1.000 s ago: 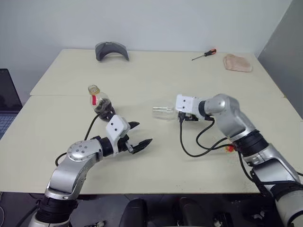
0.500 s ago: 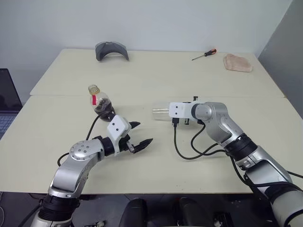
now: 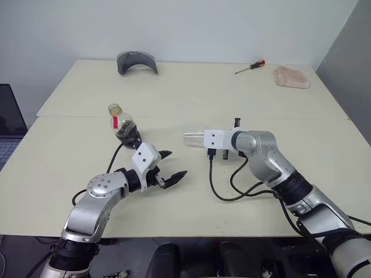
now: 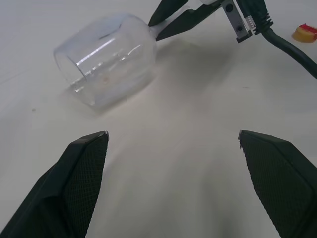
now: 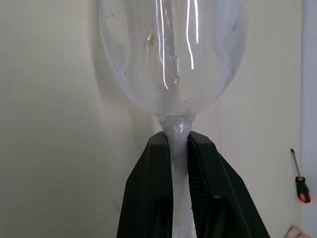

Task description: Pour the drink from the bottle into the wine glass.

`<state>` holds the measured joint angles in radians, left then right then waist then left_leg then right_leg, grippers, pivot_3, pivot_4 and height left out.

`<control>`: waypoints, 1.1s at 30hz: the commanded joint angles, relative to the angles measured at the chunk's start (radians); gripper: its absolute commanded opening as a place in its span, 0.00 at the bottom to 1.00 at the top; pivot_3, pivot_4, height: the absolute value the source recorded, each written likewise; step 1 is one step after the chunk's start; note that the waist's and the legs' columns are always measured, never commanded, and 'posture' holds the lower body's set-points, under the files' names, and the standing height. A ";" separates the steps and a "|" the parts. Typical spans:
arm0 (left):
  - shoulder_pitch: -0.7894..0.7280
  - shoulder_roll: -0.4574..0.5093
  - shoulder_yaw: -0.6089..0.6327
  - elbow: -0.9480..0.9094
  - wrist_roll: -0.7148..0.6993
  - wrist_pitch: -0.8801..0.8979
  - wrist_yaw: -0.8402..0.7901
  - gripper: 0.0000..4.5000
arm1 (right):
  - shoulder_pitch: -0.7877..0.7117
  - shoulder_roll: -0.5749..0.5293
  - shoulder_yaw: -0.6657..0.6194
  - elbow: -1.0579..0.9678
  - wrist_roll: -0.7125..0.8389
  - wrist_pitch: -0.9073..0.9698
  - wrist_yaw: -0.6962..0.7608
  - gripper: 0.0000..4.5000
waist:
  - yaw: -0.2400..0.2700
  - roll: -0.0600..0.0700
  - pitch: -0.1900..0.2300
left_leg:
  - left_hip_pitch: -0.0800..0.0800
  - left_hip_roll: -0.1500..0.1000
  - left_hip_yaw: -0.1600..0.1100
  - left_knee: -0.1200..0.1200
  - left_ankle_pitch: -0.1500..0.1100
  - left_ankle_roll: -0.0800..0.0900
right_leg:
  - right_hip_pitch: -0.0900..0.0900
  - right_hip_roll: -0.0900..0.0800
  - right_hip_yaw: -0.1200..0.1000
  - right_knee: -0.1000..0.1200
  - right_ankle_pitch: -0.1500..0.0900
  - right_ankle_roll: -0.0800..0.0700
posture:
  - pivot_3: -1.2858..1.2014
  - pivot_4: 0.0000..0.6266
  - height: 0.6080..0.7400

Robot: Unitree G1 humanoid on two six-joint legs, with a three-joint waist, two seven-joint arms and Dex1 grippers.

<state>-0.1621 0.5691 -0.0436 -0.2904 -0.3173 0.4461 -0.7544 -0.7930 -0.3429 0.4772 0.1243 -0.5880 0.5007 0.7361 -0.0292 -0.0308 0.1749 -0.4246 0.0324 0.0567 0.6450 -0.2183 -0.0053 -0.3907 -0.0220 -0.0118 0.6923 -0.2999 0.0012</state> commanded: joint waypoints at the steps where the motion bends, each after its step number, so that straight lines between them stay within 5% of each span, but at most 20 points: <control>1: 0.011 -0.004 0.032 -0.025 -0.021 -0.010 0.006 1.00 | 0.014 0.057 -0.178 -0.089 0.135 0.054 -0.055 0.04 | 0.000 0.000 0.000 | 0.000 0.000 0.000 0.000 0.000 0.000 | 0.000 0.000 0.000 0.000 0.000 0.000 | 0.52 0.24 1.00; 8: 0.020 -0.002 0.075 -0.046 -0.048 0.016 0.018 1.00 | 0.178 0.211 -0.424 -0.128 0.456 0.062 -0.084 0.04 | 0.001 -0.002 -0.001 | 0.000 0.000 -0.001 0.000 0.000 0.000 | 0.001 0.000 -0.001 -0.001 0.000 0.000 | 0.52 0.24 1.00; 15: -0.006 0.004 0.119 -0.077 -0.101 0.080 0.036 1.00 | 0.307 0.348 -0.505 -0.028 0.629 -0.213 -0.175 0.04 | -0.002 -0.002 -0.001 | 0.002 0.000 0.000 -0.001 0.000 0.000 | 0.002 0.000 0.000 0.000 0.000 0.000 | 0.52 0.24 1.00; 25: -0.041 0.024 0.133 -0.106 -0.127 0.136 0.053 1.00 | 0.198 0.419 -0.498 0.330 0.649 -0.540 -0.307 0.04 | -0.006 -0.002 -0.001 | 0.007 0.001 0.001 -0.002 0.000 0.000 | 0.003 0.002 0.002 0.003 0.000 0.000 | 0.52 0.24 1.00; 33: -0.059 0.027 0.133 -0.114 -0.135 0.146 0.058 1.00 | 0.199 0.419 -0.474 0.355 0.653 -0.596 -0.337 0.04 | -0.004 -0.002 -0.001 | 0.007 0.001 0.002 -0.002 0.000 0.000 | 0.003 0.001 0.002 0.003 0.000 0.000 | 0.52 0.24 1.00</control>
<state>-0.2061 0.5871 0.0714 -0.3610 -0.4369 0.6006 -0.6992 -0.6014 0.0813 -0.0053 0.4971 0.0606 -0.0702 0.4070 -0.0329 -0.0326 0.1737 -0.4181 0.0335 0.0583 0.6433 -0.2181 -0.0058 -0.3879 -0.0207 -0.0093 0.6954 -0.3001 0.0008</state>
